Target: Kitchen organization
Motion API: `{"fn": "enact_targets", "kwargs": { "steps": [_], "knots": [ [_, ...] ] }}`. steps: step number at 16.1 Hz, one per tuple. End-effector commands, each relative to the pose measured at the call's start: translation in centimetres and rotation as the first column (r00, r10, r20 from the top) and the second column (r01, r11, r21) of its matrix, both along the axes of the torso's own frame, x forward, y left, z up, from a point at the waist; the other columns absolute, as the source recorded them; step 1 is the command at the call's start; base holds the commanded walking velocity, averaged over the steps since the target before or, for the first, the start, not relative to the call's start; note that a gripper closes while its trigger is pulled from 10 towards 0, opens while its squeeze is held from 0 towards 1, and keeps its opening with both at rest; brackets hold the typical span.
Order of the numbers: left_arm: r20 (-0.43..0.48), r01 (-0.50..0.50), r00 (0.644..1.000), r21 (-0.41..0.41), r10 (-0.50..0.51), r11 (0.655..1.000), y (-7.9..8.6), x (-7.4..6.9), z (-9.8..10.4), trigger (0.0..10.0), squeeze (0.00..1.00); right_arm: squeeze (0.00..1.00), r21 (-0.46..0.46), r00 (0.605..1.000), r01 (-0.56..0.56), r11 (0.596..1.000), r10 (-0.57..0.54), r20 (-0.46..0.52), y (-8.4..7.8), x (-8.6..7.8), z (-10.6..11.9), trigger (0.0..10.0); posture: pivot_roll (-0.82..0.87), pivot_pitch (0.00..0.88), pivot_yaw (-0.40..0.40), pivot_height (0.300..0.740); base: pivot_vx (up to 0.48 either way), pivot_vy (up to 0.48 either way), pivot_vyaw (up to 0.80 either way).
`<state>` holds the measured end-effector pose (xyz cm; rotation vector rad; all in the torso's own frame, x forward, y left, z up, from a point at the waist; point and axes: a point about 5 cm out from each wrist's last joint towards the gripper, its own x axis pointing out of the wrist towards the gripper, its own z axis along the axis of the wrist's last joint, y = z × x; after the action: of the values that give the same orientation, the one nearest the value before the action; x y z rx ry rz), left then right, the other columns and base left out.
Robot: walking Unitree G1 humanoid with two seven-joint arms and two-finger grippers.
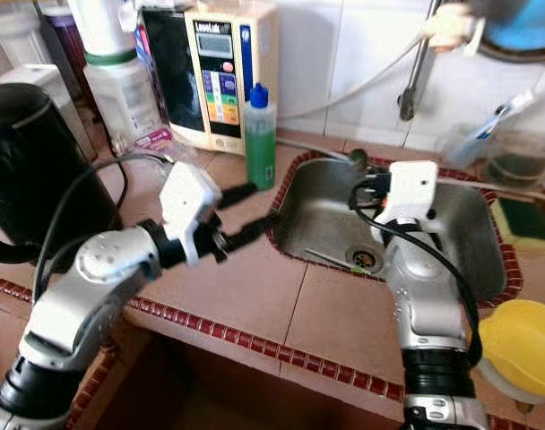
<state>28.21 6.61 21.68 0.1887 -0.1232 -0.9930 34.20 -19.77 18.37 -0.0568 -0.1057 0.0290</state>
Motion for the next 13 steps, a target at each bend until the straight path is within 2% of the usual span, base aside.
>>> {"fn": "enact_targets", "kwargs": {
  "steps": [1, 6, 8, 13],
  "knots": [
    [-0.01, 0.031, 0.999, 0.019, -0.031, 0.999, -0.6, -0.9, -0.2, 10.0, 0.0, 0.0, 0.031, 0.999, -0.034, 0.999, 0.035, -0.022, 0.8, 0.4, 0.1, 10.0, -0.14, 0.111, 0.054, 0.74, 0.0, 0.0, 0.0],
    [-0.066, 0.055, 0.996, 0.045, -0.052, 0.997, -1.1, -2.3, -1.3, 10.0, 0.0, 0.0, 0.103, 0.985, -0.125, 0.987, 0.135, -0.102, 4.0, 0.2, -1.3, 10.0, -0.14, 0.134, 0.065, 0.74, 0.0, 0.0, 0.0],
    [-0.073, 0.053, 0.996, 0.048, -0.05, 0.997, -1.0, -2.5, -1.3, 10.0, 0.0, 0.0, 0.151, 0.981, -0.125, 0.981, 0.144, -0.126, 4.7, -0.2, -1.9, 10.0, -0.14, 0.135, 0.065, 0.74, 0.0, 0.0, 0.0],
    [-0.077, 0.06, 0.995, 0.05, -0.056, 0.997, -1.3, -2.7, -1.2, 10.0, 0.0, 0.0, 0.223, 0.968, -0.05, 0.974, 0.102, -0.228, 4.8, -0.6, -3.6, 10.0, -0.14, 0.124, 0.063, 0.74, 0.0, 0.0, 0.0]
  ]
}}
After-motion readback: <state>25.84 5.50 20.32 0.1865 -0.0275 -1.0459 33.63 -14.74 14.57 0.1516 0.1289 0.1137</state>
